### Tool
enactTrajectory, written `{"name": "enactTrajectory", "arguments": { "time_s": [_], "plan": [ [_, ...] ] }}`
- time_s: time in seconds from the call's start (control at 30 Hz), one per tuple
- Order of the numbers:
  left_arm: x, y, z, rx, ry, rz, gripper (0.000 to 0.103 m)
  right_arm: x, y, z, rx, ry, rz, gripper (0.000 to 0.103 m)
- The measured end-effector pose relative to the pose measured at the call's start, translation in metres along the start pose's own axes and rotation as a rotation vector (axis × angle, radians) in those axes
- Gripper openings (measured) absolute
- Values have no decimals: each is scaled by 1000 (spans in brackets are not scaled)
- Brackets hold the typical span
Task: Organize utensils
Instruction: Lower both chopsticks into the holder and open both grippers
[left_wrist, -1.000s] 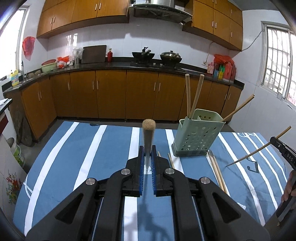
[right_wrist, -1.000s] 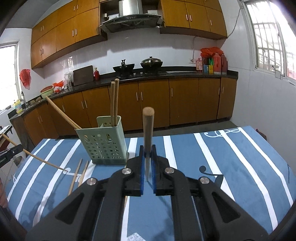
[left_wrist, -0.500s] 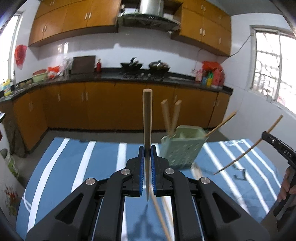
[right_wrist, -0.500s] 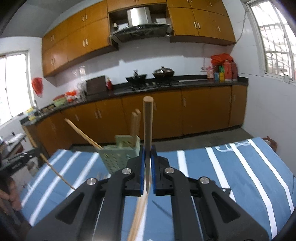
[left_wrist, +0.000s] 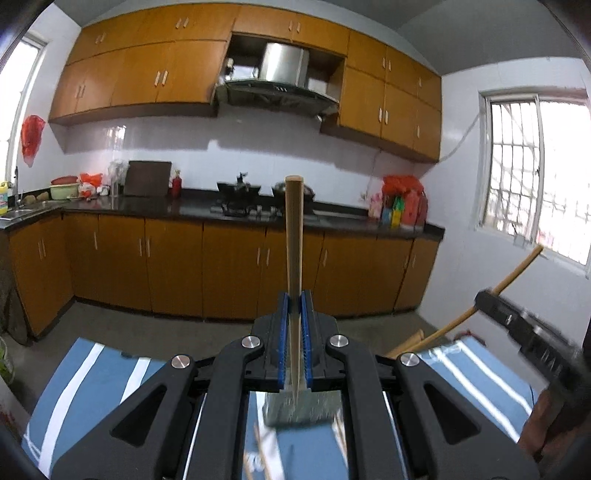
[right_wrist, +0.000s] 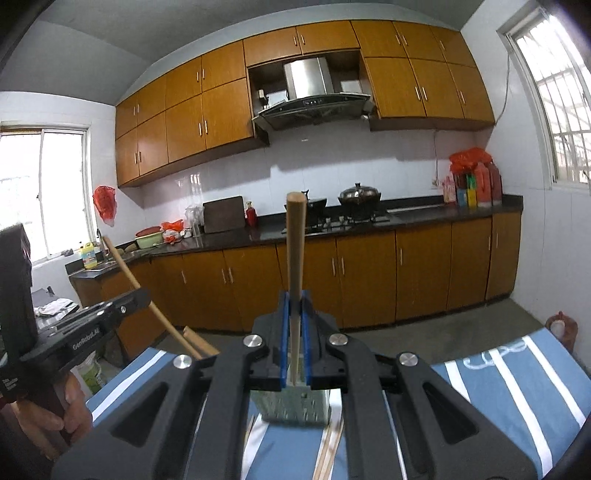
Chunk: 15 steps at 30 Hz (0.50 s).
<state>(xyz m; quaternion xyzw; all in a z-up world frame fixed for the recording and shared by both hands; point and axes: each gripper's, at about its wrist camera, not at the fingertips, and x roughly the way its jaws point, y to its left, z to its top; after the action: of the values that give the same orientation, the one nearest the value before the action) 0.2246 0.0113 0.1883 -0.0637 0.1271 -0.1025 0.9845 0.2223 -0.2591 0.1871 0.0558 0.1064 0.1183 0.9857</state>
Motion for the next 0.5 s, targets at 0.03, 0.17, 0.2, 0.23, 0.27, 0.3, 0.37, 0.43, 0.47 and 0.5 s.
{"name": "enactTrajectory", "arguments": {
  "time_s": [0.03,0.17,0.2,0.23,0.27,0.3,0.37,0.43,0.47,0.5],
  "plan": [
    [5,0,1,-5,-8,3,7,6,0,2,-1,-1,-1,8],
    [27,-1,0,-24,-27,25,7,36,-1,4,-7,14,-15,8],
    [31,-1,-1,-30,-26,26,7,43,-2,3,-5,23,-16,8],
    [37,0,-5,-39,-22,27,7,52,-4,1,-1,38,-17,8],
    [43,2,-8,-48,-18,29,7,58,-5,-1,1,50,-19,8],
    [48,3,-11,-56,-13,31,7,64,-5,-4,2,62,-20,8],
    [54,5,-16,-64,-3,27,7,78,-9,-10,14,98,-19,8],
    [60,4,-21,-61,10,27,7,87,-10,-14,22,121,-13,8],
    [62,3,-24,-58,19,24,7,91,-10,-16,24,133,-12,8],
    [64,3,-26,-57,26,24,7,94,-11,-19,24,140,-12,8]
  ]
}}
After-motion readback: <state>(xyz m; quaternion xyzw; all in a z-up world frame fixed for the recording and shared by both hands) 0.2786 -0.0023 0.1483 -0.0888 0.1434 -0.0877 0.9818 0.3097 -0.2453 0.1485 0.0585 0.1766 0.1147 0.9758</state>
